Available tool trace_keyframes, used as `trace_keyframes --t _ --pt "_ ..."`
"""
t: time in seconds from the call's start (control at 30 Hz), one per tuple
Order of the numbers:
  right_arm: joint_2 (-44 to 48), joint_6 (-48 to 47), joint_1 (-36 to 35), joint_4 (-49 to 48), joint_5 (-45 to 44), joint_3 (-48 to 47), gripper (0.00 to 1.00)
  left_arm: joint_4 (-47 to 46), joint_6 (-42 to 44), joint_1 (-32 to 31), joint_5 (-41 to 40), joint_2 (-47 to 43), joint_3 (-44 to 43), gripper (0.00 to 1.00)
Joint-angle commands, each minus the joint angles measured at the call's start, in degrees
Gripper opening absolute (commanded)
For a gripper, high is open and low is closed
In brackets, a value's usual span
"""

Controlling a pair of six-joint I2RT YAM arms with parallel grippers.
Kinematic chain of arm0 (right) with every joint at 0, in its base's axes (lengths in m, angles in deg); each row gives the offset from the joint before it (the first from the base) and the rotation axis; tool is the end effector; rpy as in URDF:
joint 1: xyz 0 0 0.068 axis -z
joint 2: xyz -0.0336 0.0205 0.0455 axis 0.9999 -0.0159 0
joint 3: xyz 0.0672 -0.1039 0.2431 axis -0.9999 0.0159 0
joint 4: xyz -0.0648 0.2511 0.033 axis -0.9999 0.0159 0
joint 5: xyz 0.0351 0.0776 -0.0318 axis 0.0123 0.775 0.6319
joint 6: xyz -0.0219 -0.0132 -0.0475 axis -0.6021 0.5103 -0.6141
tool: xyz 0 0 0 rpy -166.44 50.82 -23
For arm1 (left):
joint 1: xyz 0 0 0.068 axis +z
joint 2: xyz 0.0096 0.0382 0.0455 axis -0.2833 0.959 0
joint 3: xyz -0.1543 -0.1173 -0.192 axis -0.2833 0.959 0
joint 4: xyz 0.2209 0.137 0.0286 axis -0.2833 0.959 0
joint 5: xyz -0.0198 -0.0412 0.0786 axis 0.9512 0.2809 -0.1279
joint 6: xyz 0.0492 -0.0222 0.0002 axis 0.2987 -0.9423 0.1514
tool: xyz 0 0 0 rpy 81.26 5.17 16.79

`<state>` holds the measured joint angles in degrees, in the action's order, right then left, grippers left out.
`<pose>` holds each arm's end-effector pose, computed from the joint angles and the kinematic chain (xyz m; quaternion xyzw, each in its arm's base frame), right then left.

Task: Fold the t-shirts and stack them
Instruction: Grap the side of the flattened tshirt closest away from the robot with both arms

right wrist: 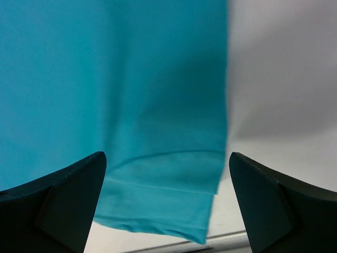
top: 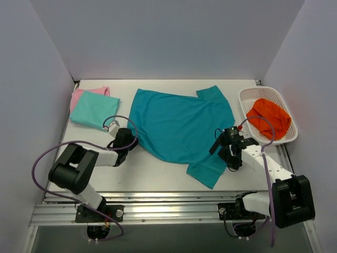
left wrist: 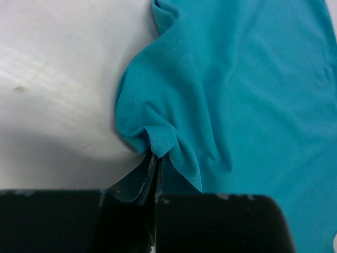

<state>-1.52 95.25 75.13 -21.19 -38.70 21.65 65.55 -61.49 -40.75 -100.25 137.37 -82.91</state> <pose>0.2261 0.0554 0.2039 0.2773 0.9062 0.1555 0.2787 0.2581 -0.1037 0.1247 -0.3357 0.8210 -0.1809 0.4248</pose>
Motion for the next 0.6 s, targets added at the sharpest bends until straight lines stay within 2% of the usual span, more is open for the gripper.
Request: trace_keyframes --t 0.0,0.1,0.3,0.57 --pt "0.0 3.9 -0.3 -2.3 6.5 7.6 0.98 -4.7 1.6 0.7 6.2 8.5 -0.4 0.02" --pt "3.6 5.6 -2.0 0.3 5.8 9.5 0.98 -4.7 2.1 1.0 4.9 9.6 -1.9 0.02" --pt "13.7 5.6 -3.3 8.6 2.8 7.5 0.99 -0.9 3.1 1.3 2.0 6.3 -4.8 0.02" --pt "13.5 4.9 -3.2 5.8 5.1 10.5 0.99 2.9 3.7 1.3 0.7 2.5 -5.6 0.02"
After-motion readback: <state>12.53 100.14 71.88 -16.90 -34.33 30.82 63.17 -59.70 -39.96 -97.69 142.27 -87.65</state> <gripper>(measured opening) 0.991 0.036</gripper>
